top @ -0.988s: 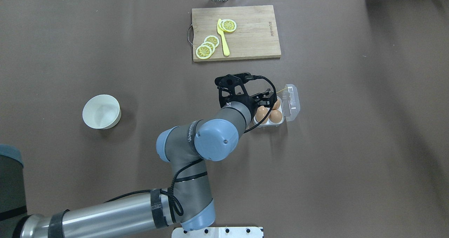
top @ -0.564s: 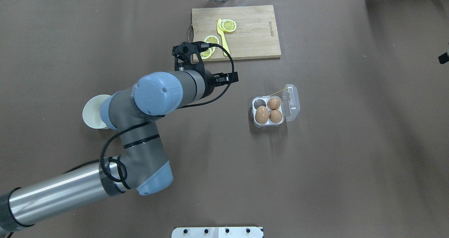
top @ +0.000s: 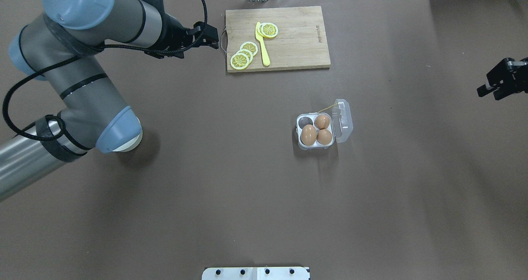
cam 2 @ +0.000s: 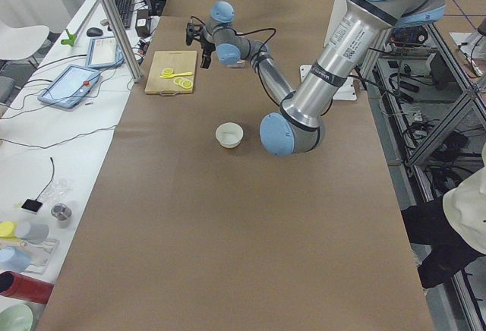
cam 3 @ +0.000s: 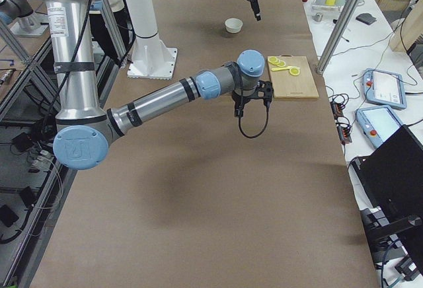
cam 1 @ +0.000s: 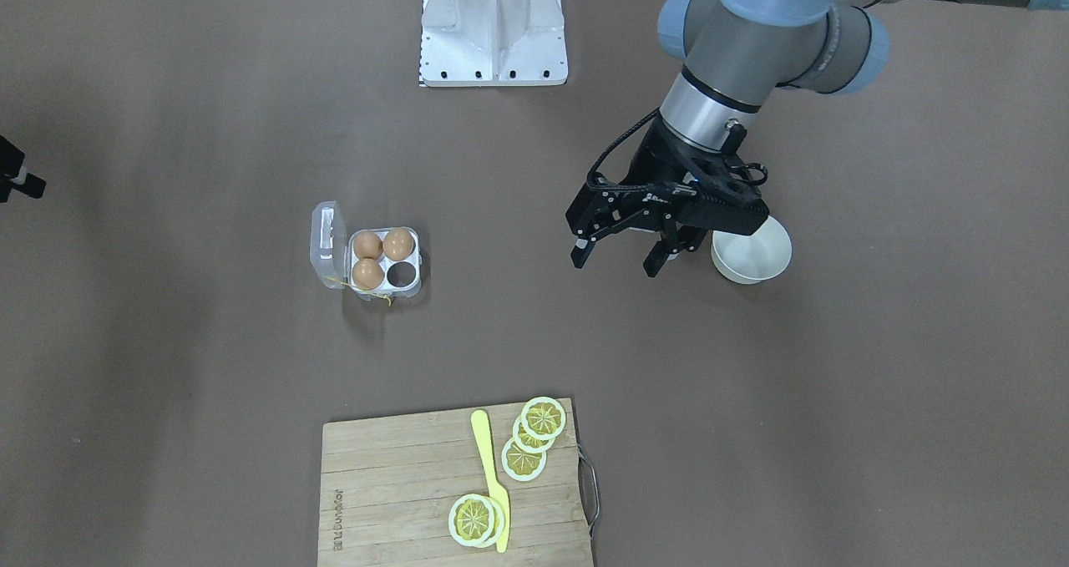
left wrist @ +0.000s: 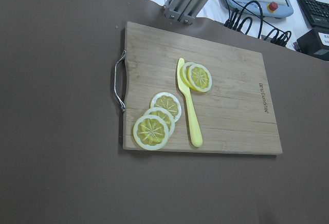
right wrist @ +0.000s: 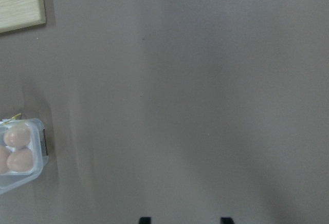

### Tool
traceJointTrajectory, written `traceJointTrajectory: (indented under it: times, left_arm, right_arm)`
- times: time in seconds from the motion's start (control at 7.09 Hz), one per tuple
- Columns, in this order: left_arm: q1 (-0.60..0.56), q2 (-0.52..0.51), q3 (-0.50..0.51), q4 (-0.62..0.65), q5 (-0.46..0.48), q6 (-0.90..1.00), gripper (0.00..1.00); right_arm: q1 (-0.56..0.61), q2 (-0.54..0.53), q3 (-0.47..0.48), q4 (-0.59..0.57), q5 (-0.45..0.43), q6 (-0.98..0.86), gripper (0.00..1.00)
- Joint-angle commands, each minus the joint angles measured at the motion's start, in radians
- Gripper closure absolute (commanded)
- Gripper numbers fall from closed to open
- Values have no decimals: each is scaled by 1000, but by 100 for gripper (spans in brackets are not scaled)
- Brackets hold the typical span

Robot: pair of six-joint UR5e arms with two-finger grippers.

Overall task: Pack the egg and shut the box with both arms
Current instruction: 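Withdraw the left gripper from the box while the right arm approaches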

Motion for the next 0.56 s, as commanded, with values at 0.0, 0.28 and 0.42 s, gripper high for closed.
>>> traceJointTrajectory:
  times: [0.0,0.28,0.42]
  left_arm:
    - [-36,19,1,3,-27,24,2]
    - [-45,22,1,3,-27,24,2]
    - [-45,27,0,1,-30,24,2]
  right_arm:
    - [-198,-9,-19,305,-159,353,71]
    - [-270,-5,-80,436,-192,381,100]
    - [-305,19,-134,517,-194,427,100]
